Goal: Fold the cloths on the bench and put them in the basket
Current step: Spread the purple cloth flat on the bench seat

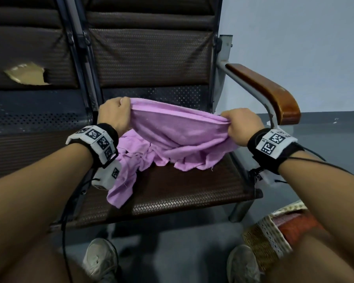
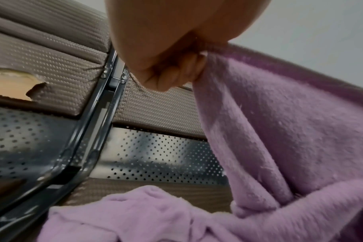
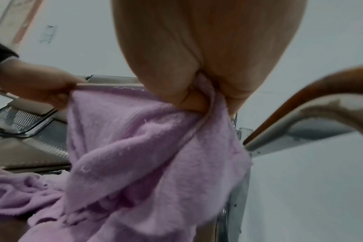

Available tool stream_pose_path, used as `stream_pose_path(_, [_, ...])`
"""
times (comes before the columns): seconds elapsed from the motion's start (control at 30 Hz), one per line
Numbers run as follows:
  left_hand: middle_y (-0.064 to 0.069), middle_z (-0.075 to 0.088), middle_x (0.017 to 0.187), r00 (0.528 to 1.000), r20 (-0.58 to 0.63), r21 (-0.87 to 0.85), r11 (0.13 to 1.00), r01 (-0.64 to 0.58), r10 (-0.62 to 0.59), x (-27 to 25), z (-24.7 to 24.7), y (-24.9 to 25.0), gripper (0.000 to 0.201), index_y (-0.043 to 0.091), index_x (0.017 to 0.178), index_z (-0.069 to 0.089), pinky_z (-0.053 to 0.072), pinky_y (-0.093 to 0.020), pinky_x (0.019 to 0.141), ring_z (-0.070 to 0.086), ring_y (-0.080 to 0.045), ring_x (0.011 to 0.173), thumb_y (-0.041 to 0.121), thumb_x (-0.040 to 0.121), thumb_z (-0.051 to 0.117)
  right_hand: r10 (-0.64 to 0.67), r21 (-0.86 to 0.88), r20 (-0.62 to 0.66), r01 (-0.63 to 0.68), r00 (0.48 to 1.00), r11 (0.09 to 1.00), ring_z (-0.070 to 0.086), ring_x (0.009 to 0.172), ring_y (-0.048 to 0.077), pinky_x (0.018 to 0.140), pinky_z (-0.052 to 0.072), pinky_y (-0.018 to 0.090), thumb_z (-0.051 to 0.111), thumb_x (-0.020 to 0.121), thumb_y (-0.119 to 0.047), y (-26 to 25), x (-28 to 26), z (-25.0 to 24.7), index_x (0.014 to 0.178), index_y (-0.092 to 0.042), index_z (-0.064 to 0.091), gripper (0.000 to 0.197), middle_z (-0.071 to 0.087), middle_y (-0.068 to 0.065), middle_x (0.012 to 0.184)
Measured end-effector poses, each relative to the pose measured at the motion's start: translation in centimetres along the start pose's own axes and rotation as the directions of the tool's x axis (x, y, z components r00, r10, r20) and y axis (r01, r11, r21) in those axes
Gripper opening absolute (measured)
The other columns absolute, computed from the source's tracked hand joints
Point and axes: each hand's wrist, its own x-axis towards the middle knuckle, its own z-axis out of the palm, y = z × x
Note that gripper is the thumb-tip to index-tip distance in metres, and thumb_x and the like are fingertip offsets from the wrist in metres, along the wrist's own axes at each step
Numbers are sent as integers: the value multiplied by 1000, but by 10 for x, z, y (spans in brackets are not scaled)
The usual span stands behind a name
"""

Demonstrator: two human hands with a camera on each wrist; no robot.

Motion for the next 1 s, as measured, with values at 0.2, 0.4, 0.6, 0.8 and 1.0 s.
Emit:
stream_pose_path(0.2, [-11, 49, 68, 977, 184, -648, 735, 200, -104, 8, -24, 52, 15, 18, 66, 59, 35, -40, 60, 44, -24, 66, 30, 64, 52, 141, 54, -141, -134, 980, 989, 61, 84, 36, 68, 43, 34, 45, 78, -6, 0, 21, -54, 65, -21, 50, 20, 60, 5, 81])
stream_pose_path(0.4, [-5, 70, 76, 985, 151, -680, 732, 45, 79, 30, -56, 85, 13, 10, 88, 71, 55, -26, 60, 67, -16, 67, 6, 76, 69, 120, 147, -190, -92, 974, 985, 60, 90, 37, 74, 46, 37, 43, 94, -23, 4, 32, -102, 90, -15, 68, 27, 67, 18, 98])
stream_pose_path(0.6, [-5, 73, 85, 989, 142, -600, 797, 59, 33, 41, -70, 81, 7, 16, 87, 77, 56, -26, 69, 66, -14, 75, 19, 81, 80, -46, 266, -79, 66, 996, 962, 48, 62, 24, 56, 34, 33, 60, 97, -42, 13, 23, -124, 76, -1, 67, 47, 55, 11, 64])
stream_pose_path(0.8, [3, 71, 71, 993, 89, -671, 732, 117, -77, 48, -65, 94, 21, 18, 69, 76, 54, -24, 61, 64, -10, 64, 35, 69, 88, -52, 223, 170, 13, 984, 975, 64, 89, 26, 79, 52, 38, 55, 100, -20, 13, 23, -131, 96, -13, 71, 19, 70, 8, 95])
stream_pose_path(1.0, [2, 70, 69, 962, 36, -629, 742, 232, -270, 57, -46, 95, 28, 14, 67, 73, 57, -29, 72, 67, -19, 74, 41, 71, 79, 173, 483, 249, -277, 953, 831, 52, 87, 25, 80, 52, 39, 43, 94, -6, -8, 33, -118, 101, -12, 54, 14, 55, 12, 100])
